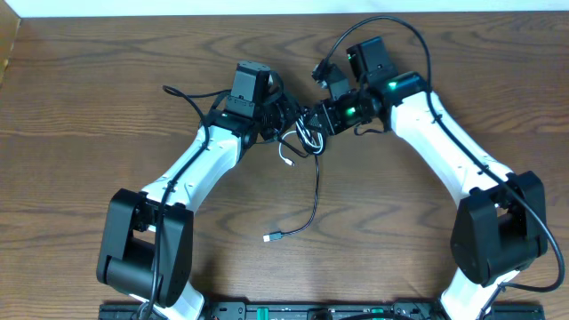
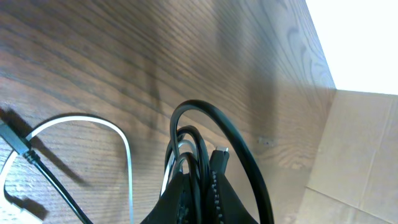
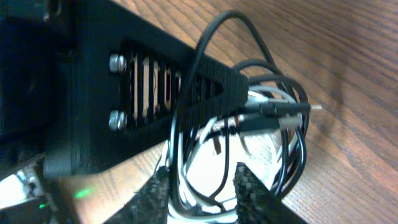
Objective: Untangle cables
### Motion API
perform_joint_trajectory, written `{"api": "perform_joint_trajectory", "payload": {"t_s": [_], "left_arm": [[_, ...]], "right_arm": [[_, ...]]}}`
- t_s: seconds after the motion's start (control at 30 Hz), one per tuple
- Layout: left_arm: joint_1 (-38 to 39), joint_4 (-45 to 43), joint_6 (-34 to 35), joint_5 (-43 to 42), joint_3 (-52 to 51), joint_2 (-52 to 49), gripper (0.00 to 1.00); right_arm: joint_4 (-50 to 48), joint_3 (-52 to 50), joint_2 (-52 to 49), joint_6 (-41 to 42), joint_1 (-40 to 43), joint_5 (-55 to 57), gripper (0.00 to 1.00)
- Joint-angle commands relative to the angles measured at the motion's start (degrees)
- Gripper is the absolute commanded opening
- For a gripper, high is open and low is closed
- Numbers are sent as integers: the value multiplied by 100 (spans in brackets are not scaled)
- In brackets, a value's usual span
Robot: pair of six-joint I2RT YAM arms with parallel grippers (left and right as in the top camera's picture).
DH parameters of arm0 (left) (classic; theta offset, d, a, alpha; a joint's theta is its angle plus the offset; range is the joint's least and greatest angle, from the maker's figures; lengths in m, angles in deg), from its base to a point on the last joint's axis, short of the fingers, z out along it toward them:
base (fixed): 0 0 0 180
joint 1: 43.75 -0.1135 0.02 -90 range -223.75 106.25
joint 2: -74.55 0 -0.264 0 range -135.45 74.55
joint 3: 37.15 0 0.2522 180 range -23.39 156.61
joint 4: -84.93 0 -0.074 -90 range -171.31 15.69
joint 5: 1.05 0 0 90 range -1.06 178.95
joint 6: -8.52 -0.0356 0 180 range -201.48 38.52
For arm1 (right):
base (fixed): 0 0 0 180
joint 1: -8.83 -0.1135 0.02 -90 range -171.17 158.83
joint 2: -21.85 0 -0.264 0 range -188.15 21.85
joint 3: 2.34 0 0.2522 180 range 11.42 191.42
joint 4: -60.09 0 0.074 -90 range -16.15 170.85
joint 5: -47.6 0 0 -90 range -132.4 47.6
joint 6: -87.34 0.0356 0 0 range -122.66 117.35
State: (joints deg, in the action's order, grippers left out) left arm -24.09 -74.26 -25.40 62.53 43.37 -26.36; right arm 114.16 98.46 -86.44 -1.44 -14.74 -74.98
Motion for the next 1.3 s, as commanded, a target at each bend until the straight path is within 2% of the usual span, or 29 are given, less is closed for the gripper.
{"api": "perform_joint_trajectory", "payload": {"t_s": [0.0,0.1,0.23,0.37,0.53,0.83,1.07,1.17,1.27], "left_arm": [[-9,-20,166,-166,68,-37,7],[-9,-20,166,-173,70,-37,7],[-9,-17,131,-208,70,-37,7],[-9,-15,-262,-208,70,-37,7],[-11,26,-1285,-195,70,-37,7],[-11,44,-1574,-74,70,-37,8],[-11,42,-2455,-122,68,-37,7],[-11,42,-2826,-205,70,-37,7],[-11,-74,-3414,-796,70,-35,7]], "right_arm": [[-118,22,-48,46,-188,426,25],[-155,22,-48,48,-280,728,18],[-111,22,-48,50,-326,1189,2],[-111,22,-46,190,-216,1423,1],[-114,24,188,306,302,1099,1],[-63,24,721,525,1504,151,1],[422,24,748,557,2684,153,1],[570,24,748,542,2953,85,1],[560,22,748,55,3005,-813,2]]}}
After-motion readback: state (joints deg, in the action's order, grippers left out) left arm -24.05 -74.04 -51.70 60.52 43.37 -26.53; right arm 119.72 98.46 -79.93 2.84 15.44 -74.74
